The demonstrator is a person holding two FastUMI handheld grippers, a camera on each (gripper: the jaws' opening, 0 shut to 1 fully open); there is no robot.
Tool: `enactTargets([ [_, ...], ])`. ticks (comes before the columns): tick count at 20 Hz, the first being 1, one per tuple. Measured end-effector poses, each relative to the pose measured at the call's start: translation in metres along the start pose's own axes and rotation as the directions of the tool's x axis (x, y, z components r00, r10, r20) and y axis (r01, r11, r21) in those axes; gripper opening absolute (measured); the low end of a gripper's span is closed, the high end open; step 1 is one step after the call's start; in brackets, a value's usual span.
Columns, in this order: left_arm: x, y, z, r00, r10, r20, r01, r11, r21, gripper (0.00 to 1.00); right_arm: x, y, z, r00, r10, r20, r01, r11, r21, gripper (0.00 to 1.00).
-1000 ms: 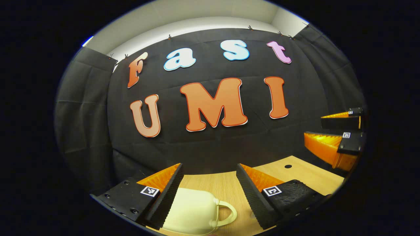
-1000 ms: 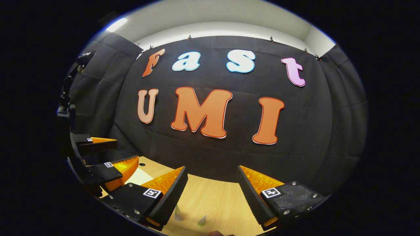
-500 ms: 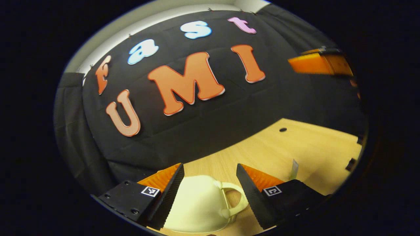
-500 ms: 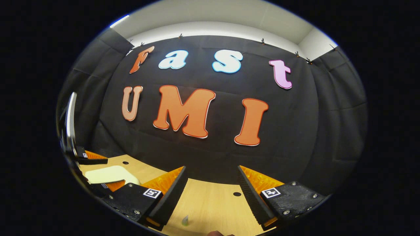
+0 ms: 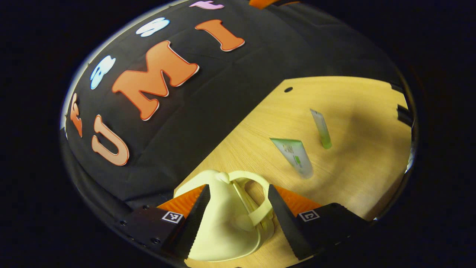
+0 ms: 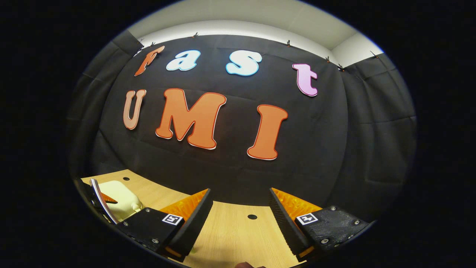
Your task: First open the suitcase, pack the skin care products into it, and then close the suitcase.
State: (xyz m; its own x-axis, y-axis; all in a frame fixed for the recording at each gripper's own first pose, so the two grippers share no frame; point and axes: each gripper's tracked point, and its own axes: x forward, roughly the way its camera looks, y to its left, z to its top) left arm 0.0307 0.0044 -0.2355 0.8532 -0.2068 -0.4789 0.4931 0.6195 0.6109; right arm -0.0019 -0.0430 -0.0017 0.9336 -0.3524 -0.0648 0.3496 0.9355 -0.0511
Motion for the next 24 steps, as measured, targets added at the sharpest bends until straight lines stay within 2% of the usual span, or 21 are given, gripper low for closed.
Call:
enactTargets([
  [1, 0.006, -0.003, -0.007, 1.000, -0.014, -0.022, 0.015, 0.999, 0.028, 0.96, 0.000, 0.001, -0.001, 1.000, 0.000, -0.001, 0.000, 1.000, -0.001, 0.95],
  [2, 0.011, -0.004, -0.012, 0.999, -0.022, -0.033, 0.024, 0.998, 0.054, 0.92, 0.000, 0.001, -0.002, 1.000, -0.003, -0.001, 0.003, 1.000, -0.003, 0.95],
  [5, 0.028, -0.013, -0.039, 0.992, -0.042, -0.122, 0.057, 0.990, 0.129, 0.92, 0.000, 0.003, -0.006, 1.000, 0.000, -0.014, 0.000, 1.000, 0.005, 0.95],
  [9, 0.047, -0.015, -0.032, 0.995, -0.011, -0.104, 0.040, 0.959, 0.282, 0.75, 0.000, 0.014, -0.009, 1.000, 0.022, -0.022, -0.021, 1.000, 0.017, 0.96],
  [10, 0.051, -0.018, -0.038, 0.992, -0.010, -0.126, 0.047, 0.953, 0.300, 0.67, -0.001, 0.017, -0.008, 0.999, 0.027, -0.018, -0.027, 1.000, 0.016, 0.95],
  [11, 0.053, -0.021, -0.043, 0.990, -0.001, -0.140, 0.047, 0.946, 0.321, 0.53, -0.001, 0.019, -0.006, 0.999, 0.032, -0.014, -0.032, 0.999, 0.012, 0.95],
  [12, 0.056, -0.021, -0.043, 0.990, 0.008, -0.139, 0.041, 0.937, 0.348, 0.34, -0.002, 0.021, -0.005, 0.999, 0.035, -0.010, -0.035, 0.999, 0.008, 0.95],
  [13, 0.057, -0.021, -0.040, 0.992, 0.007, -0.125, 0.039, 0.932, 0.360, 0.27, -0.003, 0.022, -0.007, 0.999, 0.041, -0.010, -0.041, 0.999, 0.004, 0.95],
  [14, 0.054, -0.015, -0.033, 0.994, 0.037, -0.100, 0.003, 0.926, 0.377, 0.24, -0.004, 0.024, -0.007, 0.999, 0.044, -0.011, -0.044, 0.999, 0.001, 0.95],
  [15, 0.053, -0.009, -0.025, 0.997, 0.052, -0.060, -0.026, 0.927, 0.374, 0.10, -0.005, 0.026, -0.008, 0.999, 0.048, -0.014, -0.048, 0.999, -0.002, 0.95],
  [16, 0.052, -0.006, -0.027, 0.996, 0.048, -0.069, -0.022, 0.941, 0.337, 0.03, -0.006, 0.027, -0.008, 0.999, 0.047, -0.016, -0.047, 0.999, -0.003, 0.95],
  [19, 0.052, -0.007, -0.016, 0.999, 0.046, -0.016, -0.042, 0.979, 0.200, 0.03, -0.008, 0.032, -0.008, 0.998, 0.054, -0.019, -0.054, 0.999, -0.004, 0.95],
  [22, 0.050, -0.003, -0.012, 0.996, 0.089, 0.028, -0.090, 0.994, 0.067, 0.03, -0.008, 0.041, -0.008, 0.997, 0.070, -0.023, -0.070, 0.998, -0.005, 0.95],
  [24, 0.047, 0.001, -0.007, 0.990, 0.132, 0.044, -0.131, 0.991, -0.012, 0.03, -0.007, 0.050, -0.004, 0.996, 0.083, -0.022, -0.083, 0.997, -0.003, 0.95],
])
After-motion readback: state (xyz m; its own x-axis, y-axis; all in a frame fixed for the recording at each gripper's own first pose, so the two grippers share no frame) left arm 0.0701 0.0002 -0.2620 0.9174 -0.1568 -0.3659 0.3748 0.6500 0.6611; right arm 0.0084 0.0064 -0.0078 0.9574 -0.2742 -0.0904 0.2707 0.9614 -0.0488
